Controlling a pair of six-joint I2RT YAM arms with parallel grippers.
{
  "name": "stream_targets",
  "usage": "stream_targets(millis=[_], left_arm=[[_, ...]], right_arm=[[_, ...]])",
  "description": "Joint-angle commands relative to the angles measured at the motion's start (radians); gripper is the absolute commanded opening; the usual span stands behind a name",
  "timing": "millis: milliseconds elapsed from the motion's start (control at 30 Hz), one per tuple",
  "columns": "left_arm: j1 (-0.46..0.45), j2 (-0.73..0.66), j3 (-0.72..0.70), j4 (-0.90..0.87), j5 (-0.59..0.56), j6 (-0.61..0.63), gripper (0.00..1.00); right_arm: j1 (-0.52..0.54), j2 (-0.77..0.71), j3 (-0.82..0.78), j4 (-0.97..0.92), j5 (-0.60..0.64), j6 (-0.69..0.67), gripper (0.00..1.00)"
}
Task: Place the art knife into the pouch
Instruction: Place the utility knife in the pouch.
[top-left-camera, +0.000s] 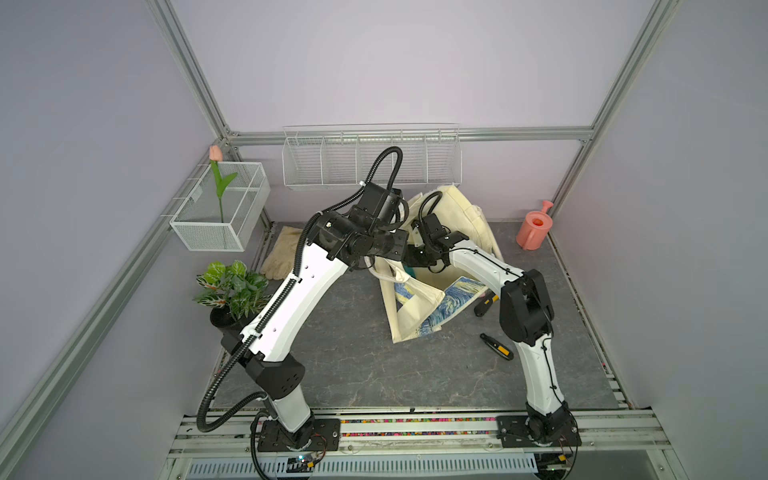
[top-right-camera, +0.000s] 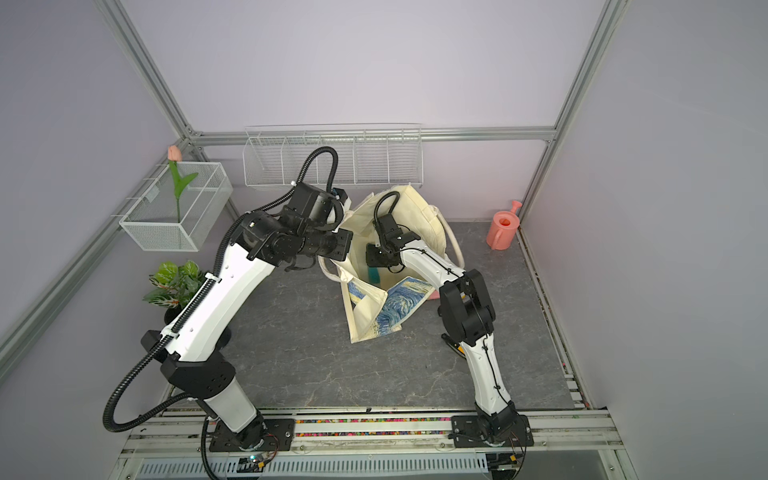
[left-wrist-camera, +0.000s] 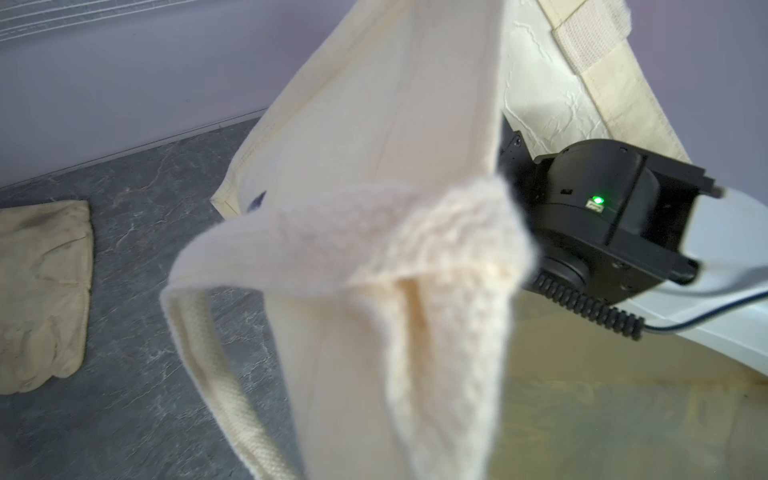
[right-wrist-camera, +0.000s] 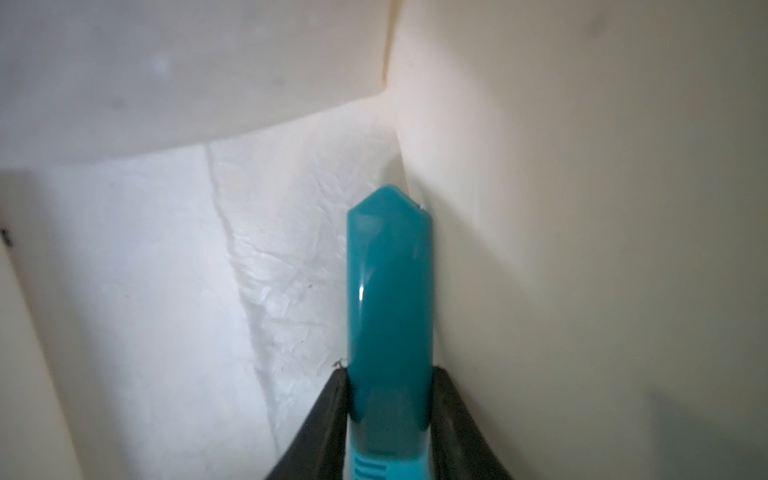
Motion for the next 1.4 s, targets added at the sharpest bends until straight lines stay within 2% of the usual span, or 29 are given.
stream_targets(millis=[0, 267, 467, 533, 633, 733, 933, 1233, 1367], left_arm=[[0.014, -0.014, 0.108, 0.003, -0.065, 0.034, 0.00], [0.074, 0.062, 0.260, -0.056, -0.104, 0.084, 0.00], [0.074, 0.162, 0.286, -0.066, -0.117, 0.098, 0.00], [0.074, 0.196, 0.287, -0.063, -0.102, 0.095, 0.00], [0.075, 0.245, 0.292, -0.051, -0.077, 0.095, 0.00], [0.074, 0.288, 0.309, -0.048, -0.072, 0.093, 0.00], [0.074, 0.336, 0.301, -0.041, -0.051, 0.084, 0.00], [0.078, 0.325, 0.228, -0.006, -0.072, 0.082, 0.00], [0.077, 0.322, 0.210, 0.001, -0.064, 0.077, 0.00]], right_arm=[[0.021, 0.065, 0.030, -0.002, -0.063, 0.053, 0.34], [0.064, 0.148, -0.018, 0.148, -0.122, 0.166, 0.34], [0.088, 0.185, -0.094, 0.235, -0.148, 0.217, 0.35], [0.094, 0.187, -0.121, 0.247, -0.166, 0.222, 0.39], [0.106, 0.152, -0.173, 0.268, -0.176, 0.212, 0.55], [0.108, 0.085, -0.215, 0.266, -0.170, 0.192, 0.65], [0.109, -0.118, -0.281, 0.243, -0.147, 0.156, 0.74], [0.079, -0.480, -0.379, 0.132, -0.018, 0.078, 0.76], [0.045, -0.654, -0.446, 0.016, 0.111, 0.050, 0.78]])
